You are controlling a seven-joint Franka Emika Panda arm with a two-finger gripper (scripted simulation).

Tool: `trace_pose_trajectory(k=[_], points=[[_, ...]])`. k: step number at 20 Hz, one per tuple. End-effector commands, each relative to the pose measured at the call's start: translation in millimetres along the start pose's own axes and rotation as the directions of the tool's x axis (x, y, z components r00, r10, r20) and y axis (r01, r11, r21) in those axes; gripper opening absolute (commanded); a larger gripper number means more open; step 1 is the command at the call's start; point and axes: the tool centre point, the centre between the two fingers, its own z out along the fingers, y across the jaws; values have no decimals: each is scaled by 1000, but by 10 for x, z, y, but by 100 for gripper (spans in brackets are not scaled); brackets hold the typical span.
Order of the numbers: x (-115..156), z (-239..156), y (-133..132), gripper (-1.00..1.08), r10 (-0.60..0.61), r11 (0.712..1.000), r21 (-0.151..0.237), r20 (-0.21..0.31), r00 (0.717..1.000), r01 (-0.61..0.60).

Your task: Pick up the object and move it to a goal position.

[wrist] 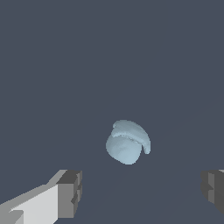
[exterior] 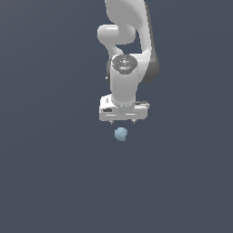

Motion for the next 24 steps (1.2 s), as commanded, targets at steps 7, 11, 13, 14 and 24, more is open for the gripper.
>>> trace_pose_trajectory(k=[7,11,13,14,24], points=[[-1,182,6,100,113,994,-2,-10,994,-113],[-6,318,14,100,199,980,-4,-19,980,-200],[-11,395,20,100,249,969,-4,-24,968,-249],[-14,432,23,100,272,962,-5,-26,962,-272],[-40,676,48,100,425,905,-4,-45,904,-425]])
